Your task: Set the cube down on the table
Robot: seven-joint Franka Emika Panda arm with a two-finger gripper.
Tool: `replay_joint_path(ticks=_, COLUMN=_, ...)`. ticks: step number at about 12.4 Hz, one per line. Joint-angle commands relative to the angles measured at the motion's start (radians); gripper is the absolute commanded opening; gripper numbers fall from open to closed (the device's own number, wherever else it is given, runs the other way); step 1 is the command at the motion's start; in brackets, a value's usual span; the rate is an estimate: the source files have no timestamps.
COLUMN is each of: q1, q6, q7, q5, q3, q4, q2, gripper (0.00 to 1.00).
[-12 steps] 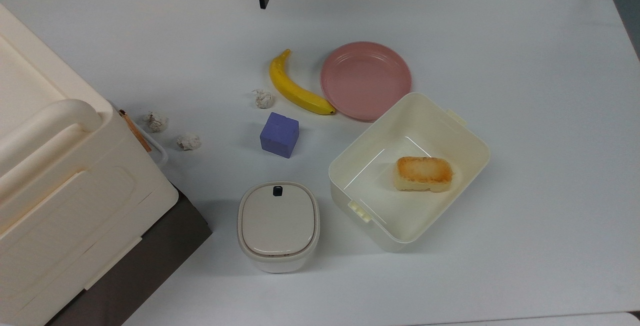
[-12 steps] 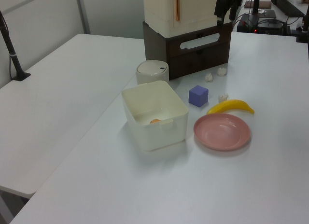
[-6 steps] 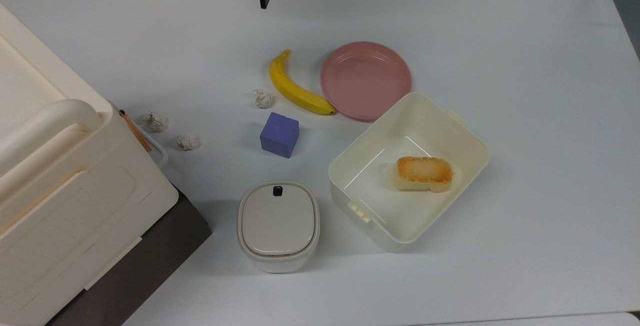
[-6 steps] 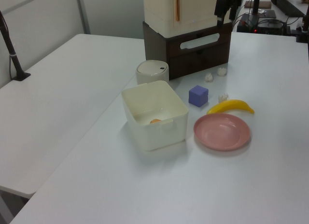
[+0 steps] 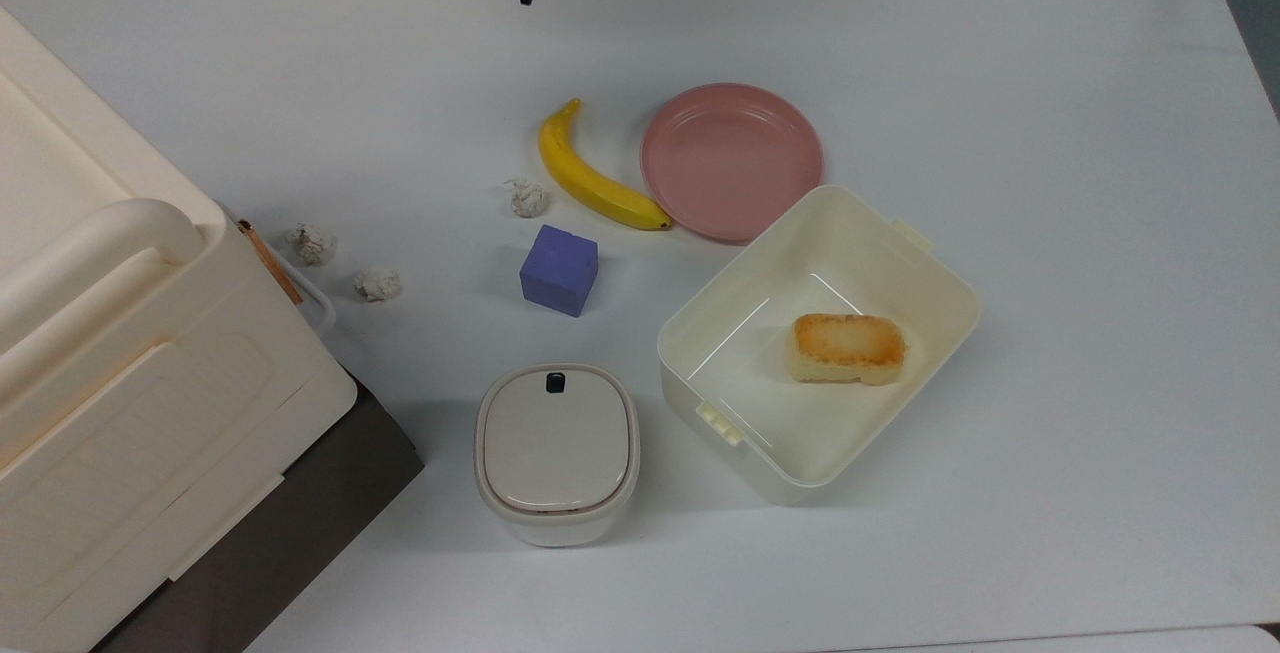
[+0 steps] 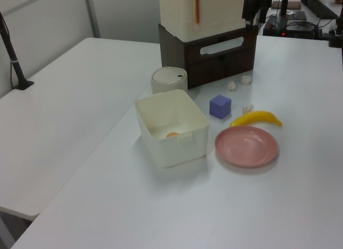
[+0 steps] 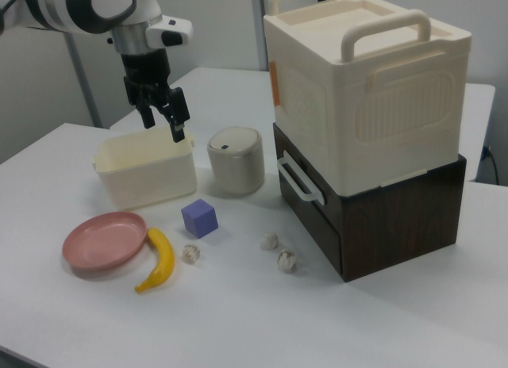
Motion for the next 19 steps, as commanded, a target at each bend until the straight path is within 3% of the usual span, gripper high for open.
replay_joint_path(ticks=1, q1=-0.005, q6=-0.050, q7=-0.028, q5=-0.013, q3=-0.025, q4=0.018, q2=-0.024, gripper=1.00)
replay_joint_path(ticks=6, q1=0.007, q6=-0.142, q7=-0.034, q5=-0.010, q3=-0.038, q4=0.067, q2=-0.085, gripper=1.00)
replay_joint_path(ticks=11, q1=0.007, q6=0.019, q7=-0.057, q5=-0.001, q3=-0.032, q4=0.011, q2=-0.044, gripper=1.00)
replay_joint_path(ticks=14, q1=0.028, q6=0.180, q7=0.010, q5=0.000, q3=-0.025, q4=-0.074, q2=-0.044, gripper=1.00)
replay_joint_path(ticks=19, q1=0.044, q6=0.202, q7=0.014, q5=-0.009, q3=-0.025, q4=-0.095, q2=-0.027, gripper=1.00)
